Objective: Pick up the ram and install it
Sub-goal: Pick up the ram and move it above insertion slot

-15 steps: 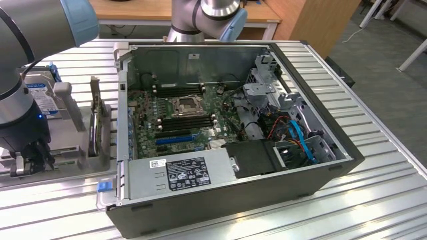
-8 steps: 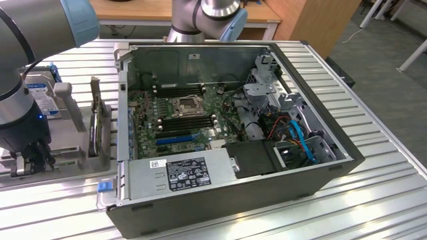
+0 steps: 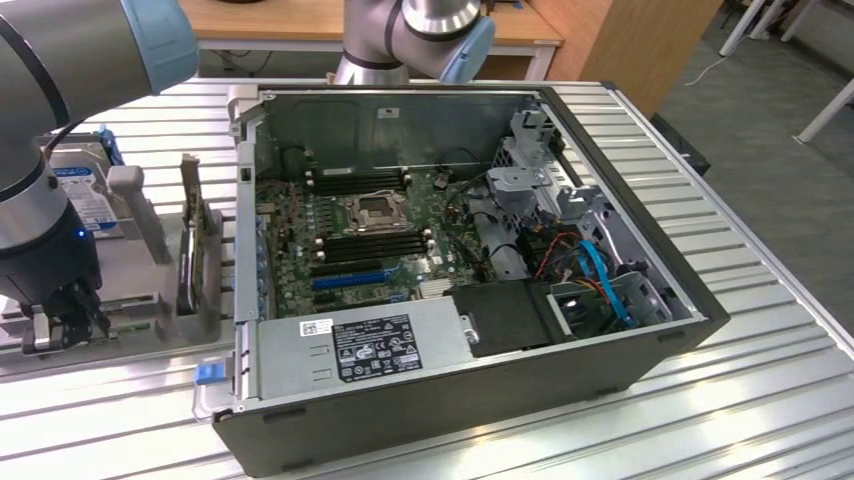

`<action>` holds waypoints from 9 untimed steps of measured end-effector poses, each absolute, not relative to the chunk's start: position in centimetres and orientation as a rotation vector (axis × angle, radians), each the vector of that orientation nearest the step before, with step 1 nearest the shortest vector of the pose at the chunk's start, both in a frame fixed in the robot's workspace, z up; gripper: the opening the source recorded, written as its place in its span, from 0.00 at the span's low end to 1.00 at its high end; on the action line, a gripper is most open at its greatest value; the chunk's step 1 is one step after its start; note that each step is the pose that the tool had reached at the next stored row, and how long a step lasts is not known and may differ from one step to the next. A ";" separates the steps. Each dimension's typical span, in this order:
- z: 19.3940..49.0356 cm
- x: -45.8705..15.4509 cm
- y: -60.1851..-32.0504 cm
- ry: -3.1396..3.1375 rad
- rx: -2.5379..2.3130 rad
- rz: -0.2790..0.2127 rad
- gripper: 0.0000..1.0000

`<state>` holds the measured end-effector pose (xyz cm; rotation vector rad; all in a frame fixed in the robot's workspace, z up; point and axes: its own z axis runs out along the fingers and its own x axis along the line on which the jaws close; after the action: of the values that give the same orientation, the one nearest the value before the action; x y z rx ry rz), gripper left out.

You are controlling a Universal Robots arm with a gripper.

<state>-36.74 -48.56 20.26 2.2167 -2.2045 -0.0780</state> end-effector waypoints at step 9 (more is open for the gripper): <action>20.3 -36.7 -48.6 -2.205 2.217 -0.078 0.11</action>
<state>-36.74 -48.56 20.26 2.2168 -2.2045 -0.0778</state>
